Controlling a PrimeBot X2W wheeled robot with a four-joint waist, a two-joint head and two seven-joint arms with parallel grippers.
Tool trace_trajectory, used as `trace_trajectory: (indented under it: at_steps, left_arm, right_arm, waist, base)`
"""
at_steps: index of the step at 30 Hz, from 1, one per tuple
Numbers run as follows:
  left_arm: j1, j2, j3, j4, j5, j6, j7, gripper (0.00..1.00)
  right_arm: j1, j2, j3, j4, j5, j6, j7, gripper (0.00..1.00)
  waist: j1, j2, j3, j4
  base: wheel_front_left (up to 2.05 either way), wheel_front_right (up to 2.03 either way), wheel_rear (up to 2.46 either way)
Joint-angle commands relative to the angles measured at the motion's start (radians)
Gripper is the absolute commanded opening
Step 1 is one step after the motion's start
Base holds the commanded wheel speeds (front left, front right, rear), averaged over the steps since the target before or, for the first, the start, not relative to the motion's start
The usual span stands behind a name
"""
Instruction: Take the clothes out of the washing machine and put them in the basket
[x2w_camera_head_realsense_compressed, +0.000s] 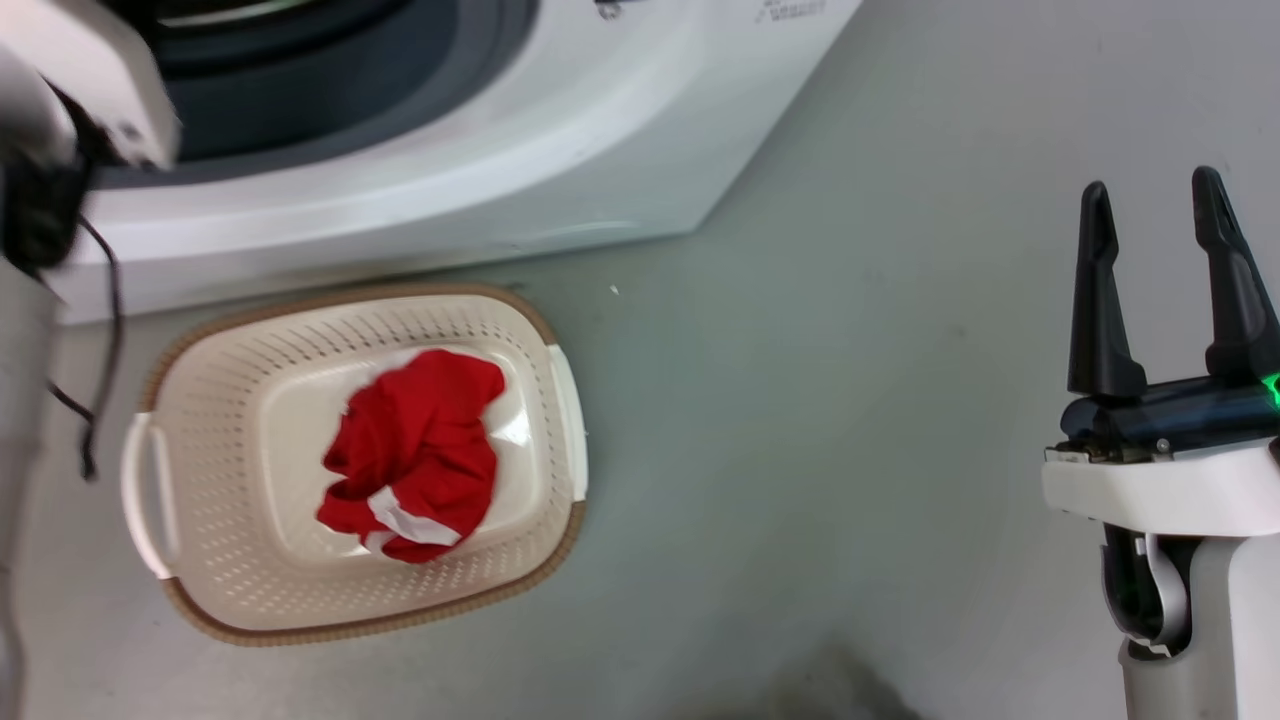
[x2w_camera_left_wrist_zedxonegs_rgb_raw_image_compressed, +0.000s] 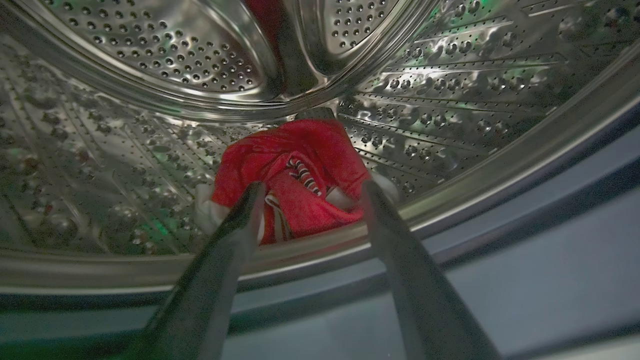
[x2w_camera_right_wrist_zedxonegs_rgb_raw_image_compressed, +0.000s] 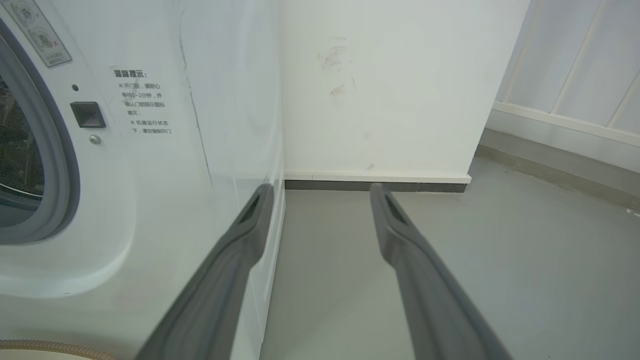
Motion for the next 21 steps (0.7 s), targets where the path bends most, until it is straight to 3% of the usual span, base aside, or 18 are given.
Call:
trace_trajectory:
  at_steps: [1, 7, 21]
  left_arm:
    - [-0.040, 0.020, -0.007, 0.017, 0.010, -0.006, 0.035, 1.00]
    - [-0.219, 0.064, -0.017, 0.110, 0.004, -0.020, 0.232, 1.00]
    - [-0.499, 0.167, -0.040, 0.249, 0.049, 0.007, 0.496, 1.00]
  right_arm:
    - [-0.019, 0.002, 0.005, -0.006, 0.009, -0.001, -0.002, 1.00]
    - [-0.047, 0.002, 0.037, -0.022, 0.035, -0.001, -0.002, 1.00]
    - [-0.068, 0.002, 0.125, -0.075, 0.088, -0.001, -0.002, 1.00]
  waist:
    - [-0.0001, 0.0000, 0.062, -0.040]
    - [-0.0001, 0.0000, 0.134, -0.096]
    - [-0.0001, 0.0000, 0.261, -0.229]
  base:
    - [0.00, 0.00, 0.00]
    - [0.00, 0.00, 0.00]
    - [0.00, 0.00, 0.00]
